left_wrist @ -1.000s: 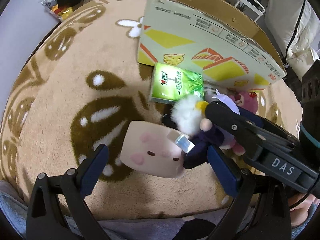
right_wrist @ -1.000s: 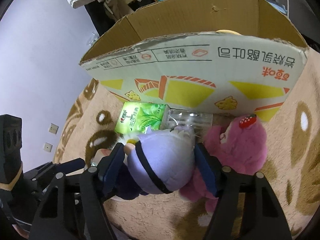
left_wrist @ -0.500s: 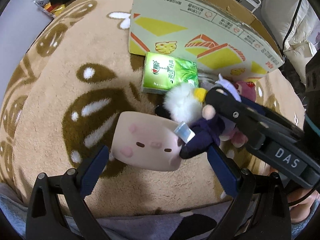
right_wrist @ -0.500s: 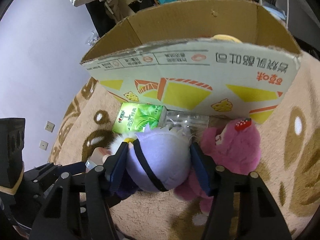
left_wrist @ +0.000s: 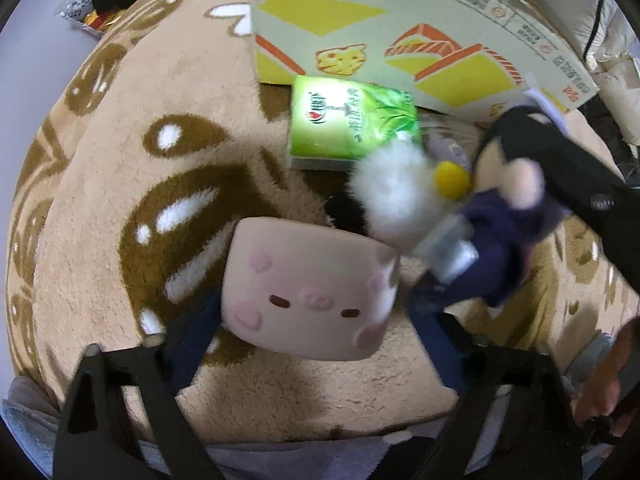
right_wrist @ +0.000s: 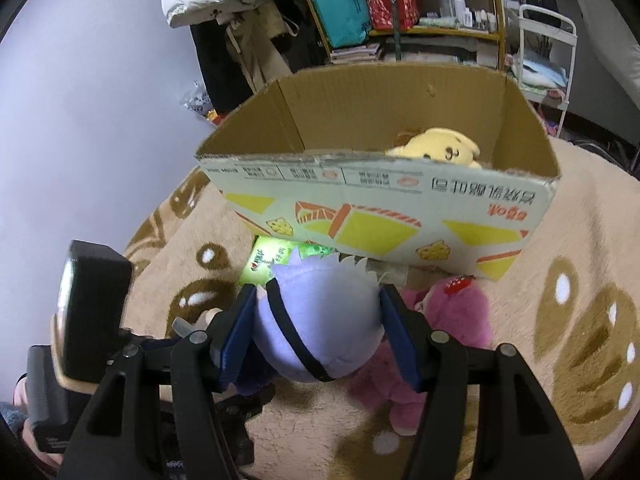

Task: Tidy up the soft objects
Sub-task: 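Grasp the pink pig-face cushion with the left tool while the right tool lifts the doll, then carry the pig cushion and the doll over the box and release both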

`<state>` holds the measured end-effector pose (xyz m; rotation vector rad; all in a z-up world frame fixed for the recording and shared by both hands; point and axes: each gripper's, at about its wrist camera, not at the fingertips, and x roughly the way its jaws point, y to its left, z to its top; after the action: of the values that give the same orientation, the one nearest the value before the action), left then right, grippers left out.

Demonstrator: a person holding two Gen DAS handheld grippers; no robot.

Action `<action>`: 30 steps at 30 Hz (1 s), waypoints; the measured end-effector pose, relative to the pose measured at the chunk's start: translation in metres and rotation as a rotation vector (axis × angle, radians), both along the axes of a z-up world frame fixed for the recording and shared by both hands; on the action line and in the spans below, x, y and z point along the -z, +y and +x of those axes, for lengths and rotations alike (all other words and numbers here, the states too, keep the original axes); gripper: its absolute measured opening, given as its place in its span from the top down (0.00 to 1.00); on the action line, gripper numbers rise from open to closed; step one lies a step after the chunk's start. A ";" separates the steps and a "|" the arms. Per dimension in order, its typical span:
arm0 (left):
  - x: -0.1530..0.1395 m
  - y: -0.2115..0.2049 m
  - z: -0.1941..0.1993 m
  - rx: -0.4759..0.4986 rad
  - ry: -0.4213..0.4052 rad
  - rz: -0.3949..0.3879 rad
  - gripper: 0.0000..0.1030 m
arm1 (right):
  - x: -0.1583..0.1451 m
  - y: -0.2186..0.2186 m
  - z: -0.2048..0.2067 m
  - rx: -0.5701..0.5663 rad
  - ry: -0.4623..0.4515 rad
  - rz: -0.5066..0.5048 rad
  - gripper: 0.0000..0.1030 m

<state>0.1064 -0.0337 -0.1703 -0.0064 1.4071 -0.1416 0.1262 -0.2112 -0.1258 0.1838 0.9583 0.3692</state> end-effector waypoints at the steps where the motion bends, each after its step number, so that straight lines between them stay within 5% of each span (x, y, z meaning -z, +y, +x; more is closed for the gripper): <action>1: 0.001 0.002 0.001 -0.007 -0.002 0.004 0.25 | -0.002 -0.001 -0.001 0.003 -0.006 0.002 0.37; 6: -0.005 0.015 0.000 -0.040 -0.024 -0.029 0.45 | -0.010 -0.004 -0.006 0.019 -0.039 -0.017 0.37; 12: -0.026 0.021 -0.009 -0.049 -0.111 -0.032 0.57 | -0.027 -0.015 -0.016 0.051 -0.097 -0.035 0.37; 30: -0.142 0.009 -0.044 -0.050 -0.670 -0.006 0.57 | -0.088 -0.060 -0.035 0.167 -0.297 0.000 0.37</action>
<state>0.0627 -0.0243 -0.0281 0.0007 0.7371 -0.0935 0.0910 -0.2714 -0.0377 0.2016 0.6444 0.2345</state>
